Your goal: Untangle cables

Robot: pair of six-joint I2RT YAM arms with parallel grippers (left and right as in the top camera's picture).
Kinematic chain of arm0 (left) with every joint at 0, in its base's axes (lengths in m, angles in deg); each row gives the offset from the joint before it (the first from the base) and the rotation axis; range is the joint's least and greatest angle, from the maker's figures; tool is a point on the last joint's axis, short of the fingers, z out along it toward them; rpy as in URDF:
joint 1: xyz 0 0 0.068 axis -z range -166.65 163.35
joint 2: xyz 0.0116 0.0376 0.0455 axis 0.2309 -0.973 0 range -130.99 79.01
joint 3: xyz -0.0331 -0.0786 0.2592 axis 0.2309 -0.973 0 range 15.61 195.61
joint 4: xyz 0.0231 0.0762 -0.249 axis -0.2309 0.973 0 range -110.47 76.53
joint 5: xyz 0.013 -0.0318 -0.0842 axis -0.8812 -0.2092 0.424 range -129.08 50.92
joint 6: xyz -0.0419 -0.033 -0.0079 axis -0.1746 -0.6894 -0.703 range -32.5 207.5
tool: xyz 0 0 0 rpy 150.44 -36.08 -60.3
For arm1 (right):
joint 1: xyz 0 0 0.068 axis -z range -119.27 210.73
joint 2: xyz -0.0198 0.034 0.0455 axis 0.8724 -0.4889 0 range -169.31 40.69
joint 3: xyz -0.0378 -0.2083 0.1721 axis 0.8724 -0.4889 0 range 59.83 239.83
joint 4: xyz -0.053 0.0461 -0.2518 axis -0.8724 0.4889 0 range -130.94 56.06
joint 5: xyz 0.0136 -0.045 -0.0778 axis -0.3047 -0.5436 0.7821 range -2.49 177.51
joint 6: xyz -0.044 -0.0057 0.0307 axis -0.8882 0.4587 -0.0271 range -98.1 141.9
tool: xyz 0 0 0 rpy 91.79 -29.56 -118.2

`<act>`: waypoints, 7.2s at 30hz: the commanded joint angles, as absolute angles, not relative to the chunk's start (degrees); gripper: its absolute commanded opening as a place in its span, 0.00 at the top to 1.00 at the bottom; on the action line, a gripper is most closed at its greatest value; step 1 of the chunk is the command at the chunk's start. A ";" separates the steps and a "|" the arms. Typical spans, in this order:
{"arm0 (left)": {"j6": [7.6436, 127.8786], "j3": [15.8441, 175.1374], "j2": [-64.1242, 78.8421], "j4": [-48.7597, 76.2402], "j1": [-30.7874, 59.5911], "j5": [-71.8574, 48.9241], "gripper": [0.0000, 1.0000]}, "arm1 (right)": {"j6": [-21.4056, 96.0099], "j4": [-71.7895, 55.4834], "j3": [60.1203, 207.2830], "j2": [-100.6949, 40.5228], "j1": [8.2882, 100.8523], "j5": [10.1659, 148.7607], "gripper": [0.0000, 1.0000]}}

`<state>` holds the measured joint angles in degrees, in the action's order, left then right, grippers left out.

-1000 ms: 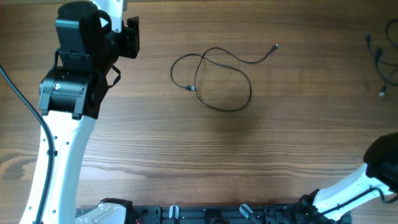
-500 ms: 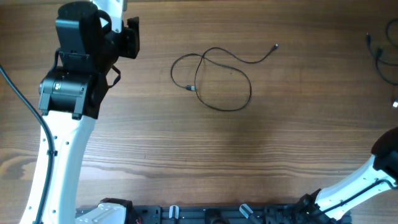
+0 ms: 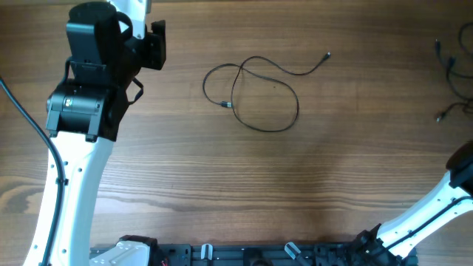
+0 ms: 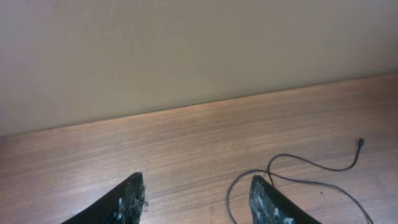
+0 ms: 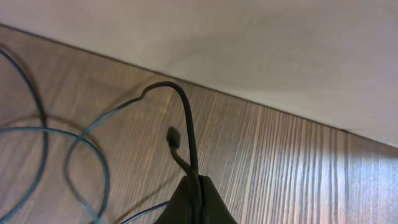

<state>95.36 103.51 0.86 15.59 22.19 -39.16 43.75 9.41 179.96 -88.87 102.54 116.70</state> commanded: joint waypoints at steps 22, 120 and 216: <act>96.05 103.25 1.88 16.29 22.26 -36.73 0.43 | 42.72 9.28 180.11 -93.20 105.01 108.65 0.00; 102.09 103.25 -21.35 15.52 22.08 -14.92 0.00 | 40.54 18.22 156.99 -63.06 45.47 92.94 0.00; 95.14 103.27 -18.16 12.72 20.31 -36.43 0.09 | 35.29 -37.41 124.47 -76.11 36.16 65.31 0.00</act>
<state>95.73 103.45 -21.15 12.92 21.52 -35.38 34.44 -38.00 123.83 -73.26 36.29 66.99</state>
